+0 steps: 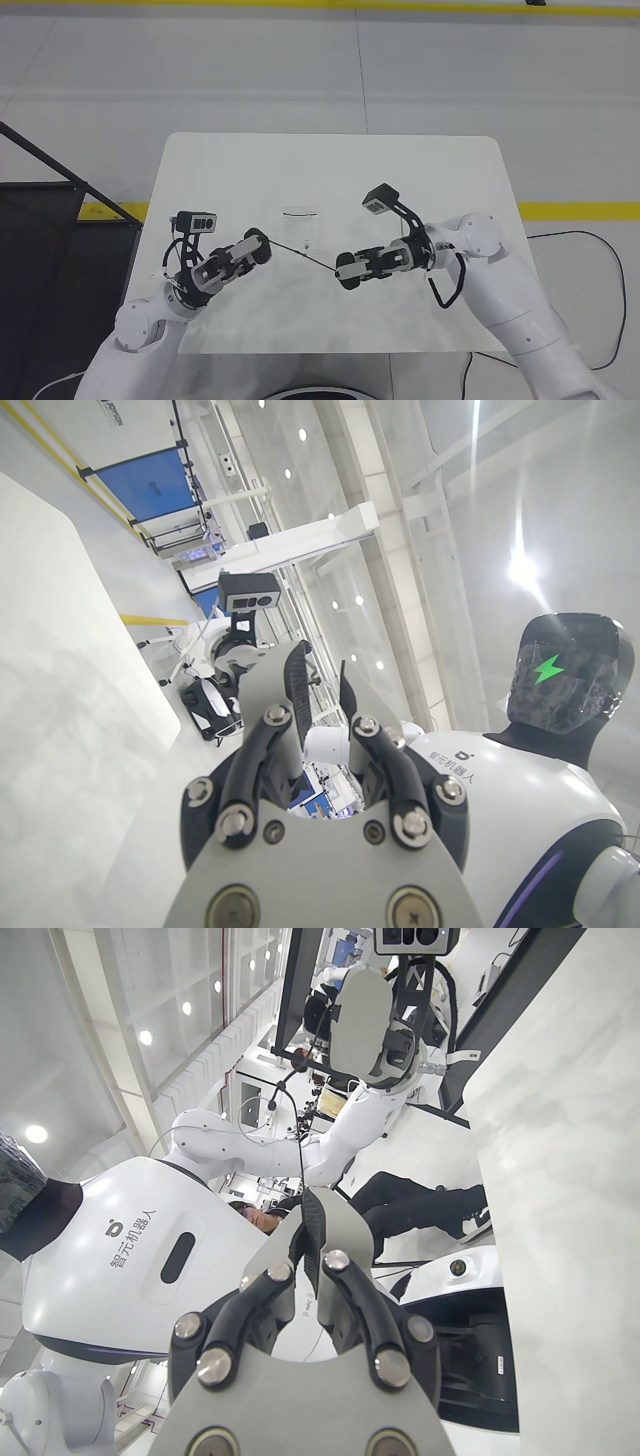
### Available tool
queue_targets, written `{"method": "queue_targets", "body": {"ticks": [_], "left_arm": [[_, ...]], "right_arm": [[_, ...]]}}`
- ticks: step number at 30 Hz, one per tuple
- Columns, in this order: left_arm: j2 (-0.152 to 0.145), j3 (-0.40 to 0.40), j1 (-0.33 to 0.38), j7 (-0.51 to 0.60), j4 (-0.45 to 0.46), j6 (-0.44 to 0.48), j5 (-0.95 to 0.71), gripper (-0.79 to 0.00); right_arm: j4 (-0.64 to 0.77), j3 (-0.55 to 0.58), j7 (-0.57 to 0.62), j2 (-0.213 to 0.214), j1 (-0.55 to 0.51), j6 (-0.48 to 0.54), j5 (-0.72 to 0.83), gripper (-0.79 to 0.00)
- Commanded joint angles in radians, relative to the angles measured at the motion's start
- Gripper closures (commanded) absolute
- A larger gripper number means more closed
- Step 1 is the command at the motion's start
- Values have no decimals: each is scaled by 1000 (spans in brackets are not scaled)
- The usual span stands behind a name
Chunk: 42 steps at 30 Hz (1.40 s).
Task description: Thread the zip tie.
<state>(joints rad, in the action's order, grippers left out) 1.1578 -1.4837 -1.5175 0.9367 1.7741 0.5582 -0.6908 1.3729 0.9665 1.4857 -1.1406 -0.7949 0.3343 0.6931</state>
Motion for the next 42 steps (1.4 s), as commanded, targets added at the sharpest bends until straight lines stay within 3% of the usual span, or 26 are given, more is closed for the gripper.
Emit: {"method": "queue_targets", "body": {"ticks": [1, 6, 8, 9, 25, 42], "left_arm": [[0, 0, 1, 0, -1, 1, 0, -219], [0, 1, 3, 1, -4, 1, -1, -175], [0, 1, 3, -1, -6, 2, -2, -9], [0, 1, 3, -1, -6, 3, -1, 0], [-1, 3, 8, 2, -15, 12, -7, 0], [-2, -2, 6, 5, -22, 21, -18, 0]], "right_arm": [[-1, -2, 2, -1, 1, -2, -4, 0], [-6, -7, 4, -3, 5, -5, -16, 0], [-6, -8, 5, -3, 6, -6, -20, 0], [-6, -9, 4, -4, 6, -6, -22, 0], [-1, 2, -2, -6, -1, 2, -17, 0], [111, 124, -19, 18, -99, 20, 119, 0]]}}
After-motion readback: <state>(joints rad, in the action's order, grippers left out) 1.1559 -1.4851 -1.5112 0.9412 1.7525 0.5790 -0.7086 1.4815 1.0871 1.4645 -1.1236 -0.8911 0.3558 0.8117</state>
